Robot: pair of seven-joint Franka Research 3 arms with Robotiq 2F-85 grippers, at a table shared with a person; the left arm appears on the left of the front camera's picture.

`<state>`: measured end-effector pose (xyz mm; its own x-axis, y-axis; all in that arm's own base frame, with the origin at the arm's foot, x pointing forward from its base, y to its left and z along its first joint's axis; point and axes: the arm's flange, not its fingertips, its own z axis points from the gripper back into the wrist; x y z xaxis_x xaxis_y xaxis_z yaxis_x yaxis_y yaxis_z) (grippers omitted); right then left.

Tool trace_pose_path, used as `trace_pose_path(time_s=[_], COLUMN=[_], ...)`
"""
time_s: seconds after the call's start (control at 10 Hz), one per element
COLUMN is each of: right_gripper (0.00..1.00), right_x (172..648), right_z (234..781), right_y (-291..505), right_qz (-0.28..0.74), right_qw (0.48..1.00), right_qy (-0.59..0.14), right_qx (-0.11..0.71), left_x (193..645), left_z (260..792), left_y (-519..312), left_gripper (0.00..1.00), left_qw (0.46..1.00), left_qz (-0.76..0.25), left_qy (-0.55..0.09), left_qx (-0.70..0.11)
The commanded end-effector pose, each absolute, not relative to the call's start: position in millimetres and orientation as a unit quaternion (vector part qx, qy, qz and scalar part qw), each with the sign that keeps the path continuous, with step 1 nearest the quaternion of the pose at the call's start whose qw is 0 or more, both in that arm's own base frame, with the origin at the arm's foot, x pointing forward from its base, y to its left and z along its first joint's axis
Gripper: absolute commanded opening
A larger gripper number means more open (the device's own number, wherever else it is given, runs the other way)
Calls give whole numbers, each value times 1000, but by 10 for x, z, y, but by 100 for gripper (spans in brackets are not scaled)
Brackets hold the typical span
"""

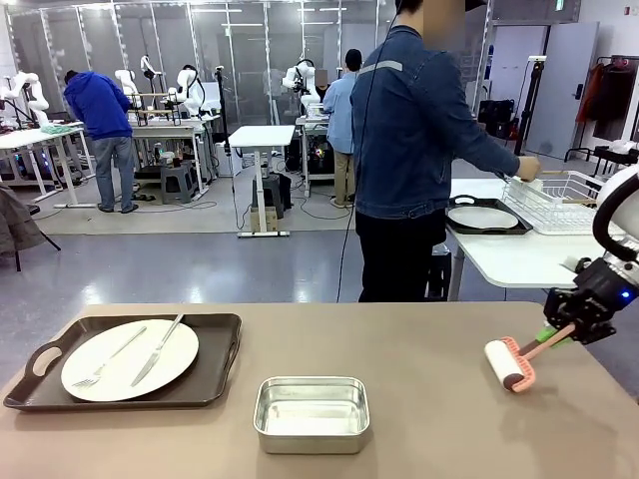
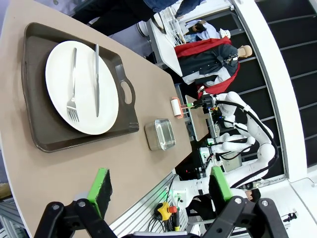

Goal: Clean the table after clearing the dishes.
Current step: When the left (or right) Handle tray is removed, use the left hand (or right hand) to clean the left (or right) side of the table with the Lint Roller.

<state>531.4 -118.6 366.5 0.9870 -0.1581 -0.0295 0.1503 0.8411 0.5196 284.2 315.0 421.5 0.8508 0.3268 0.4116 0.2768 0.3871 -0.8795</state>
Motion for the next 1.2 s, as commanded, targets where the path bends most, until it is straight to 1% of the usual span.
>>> trace_pose_path(time_s=[0.0, 0.2, 0.3, 0.4, 0.8, 1.1], right_gripper=[22, 22, 22, 22, 22, 22], right_x=[5128, 5119, 5123, 5110, 4991, 4849], right_z=[3357, 3545, 3716, 3914, 4767, 5106], right_y=[-1363, -1386, -1370, -1331, -1148, -1042], right_qz=[-85, -83, -76, -61, -7, 9], right_qw=[987, 992, 993, 992, 996, 994], right_qy=[13, 5, -8, -24, -62, -76], right_qx=[134, 96, 91, 105, 69, 76], left_x=[2804, 2804, 2804, 2804, 2804, 2804], left_z=[4220, 4220, 4220, 4220, 4220, 4220], left_y=[3162, 3162, 3162, 3162, 3162, 3162], left_gripper=[100, 100, 100, 100, 100, 100], left_qw=[785, 785, 785, 785, 785, 785], left_qz=[12, 12, 12, 12, 12, 12], left_qy=[-278, -278, -278, -278, -278, -278], left_qx=[-554, -554, -554, -554, -554, -554])
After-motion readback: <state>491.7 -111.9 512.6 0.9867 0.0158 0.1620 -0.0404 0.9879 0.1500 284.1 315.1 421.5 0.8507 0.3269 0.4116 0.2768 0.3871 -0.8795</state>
